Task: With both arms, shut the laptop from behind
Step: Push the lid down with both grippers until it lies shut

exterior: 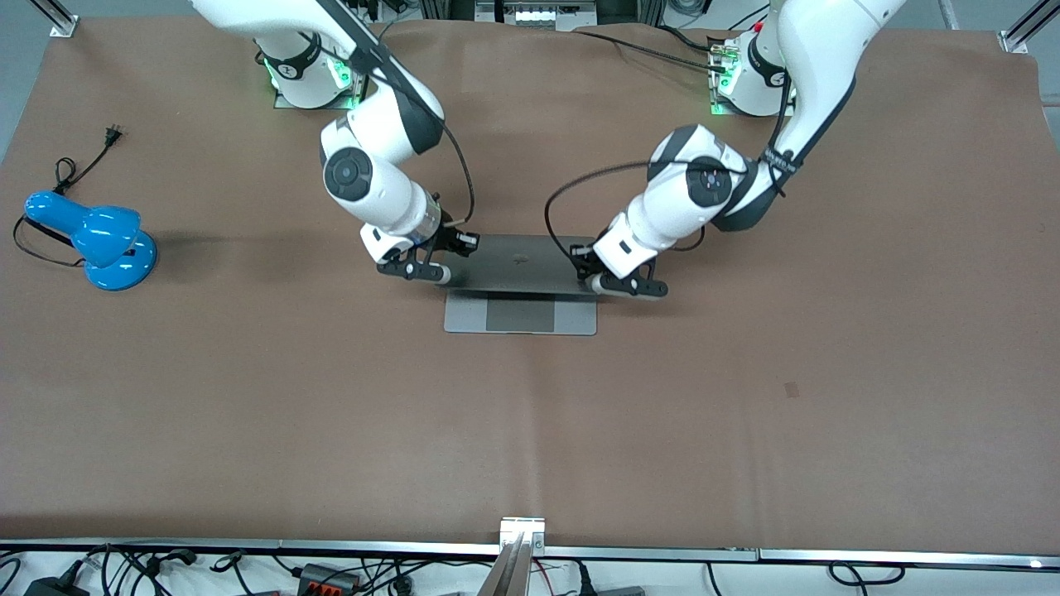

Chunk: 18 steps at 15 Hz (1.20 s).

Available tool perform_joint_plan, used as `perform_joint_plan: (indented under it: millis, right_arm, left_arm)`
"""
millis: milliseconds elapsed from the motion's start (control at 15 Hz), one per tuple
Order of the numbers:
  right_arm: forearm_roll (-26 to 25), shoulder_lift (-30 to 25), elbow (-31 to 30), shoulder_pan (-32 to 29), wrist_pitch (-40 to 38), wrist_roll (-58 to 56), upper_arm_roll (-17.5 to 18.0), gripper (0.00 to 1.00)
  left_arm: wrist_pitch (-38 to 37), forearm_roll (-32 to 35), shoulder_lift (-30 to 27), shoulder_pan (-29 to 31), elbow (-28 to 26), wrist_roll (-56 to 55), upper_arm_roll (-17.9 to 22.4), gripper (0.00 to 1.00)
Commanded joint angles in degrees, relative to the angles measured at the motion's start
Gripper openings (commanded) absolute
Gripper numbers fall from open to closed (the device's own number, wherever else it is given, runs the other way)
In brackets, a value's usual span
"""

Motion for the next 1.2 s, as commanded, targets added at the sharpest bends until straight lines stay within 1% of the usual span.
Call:
perform_joint_plan:
  millis: [0, 133, 333, 533, 600, 800, 867, 1067, 1133]
  right_arm:
    - [-1.1, 5.6, 5.2, 2.1, -0.2, -0.8, -2.0, 0.00]
    - [-1.1, 8.7, 7.6, 3.6, -0.2, -0.7, -3.5, 0.00]
    - [-1.1, 11.8, 10.0, 5.0, -0.2, -0.7, -4.8, 0.00]
    - [-1.0, 13.5, 10.7, 5.0, -0.1, -0.7, -4.9, 0.00]
    - [-1.0, 14.1, 10.9, 4.9, -0.1, -0.7, -5.1, 0.00]
    - [-1.1, 15.7, 11.7, 5.6, 0.2, -0.5, -5.2, 0.00]
    - [-1.1, 15.7, 11.9, 5.9, 0.2, -0.4, -5.9, 0.00]
    - [-1.1, 15.0, 12.8, 6.5, -0.2, -0.8, -6.2, 0.00]
    - [-1.3, 13.9, 12.8, 6.6, -0.5, -1.2, -7.2, 0.00]
  left_arm:
    - [0.2, 3.8, 5.3, -0.8, 4.7, 0.7, 1.7, 0.01]
    - [0.2, 6.1, 7.6, -0.8, 6.6, 0.4, 2.6, 0.01]
    - [0.6, 6.2, 10.9, -1.0, 8.7, 0.6, 2.6, 0.01]
    - [5.9, 6.2, 14.8, -1.6, 9.3, 0.7, 2.7, 0.01]
    - [6.4, 6.2, 15.6, -1.8, 9.4, 0.7, 2.7, 0.01]
    - [6.6, 6.2, 15.7, -2.3, 9.3, 0.7, 3.5, 0.01]
    - [6.5, 6.2, 15.7, -2.4, 9.3, 0.7, 3.5, 0.01]
    - [6.5, 6.3, 15.6, -2.2, 9.3, 0.7, 3.5, 0.01]
    - [6.5, 6.3, 15.5, -2.2, 9.3, 0.7, 3.5, 0.01]
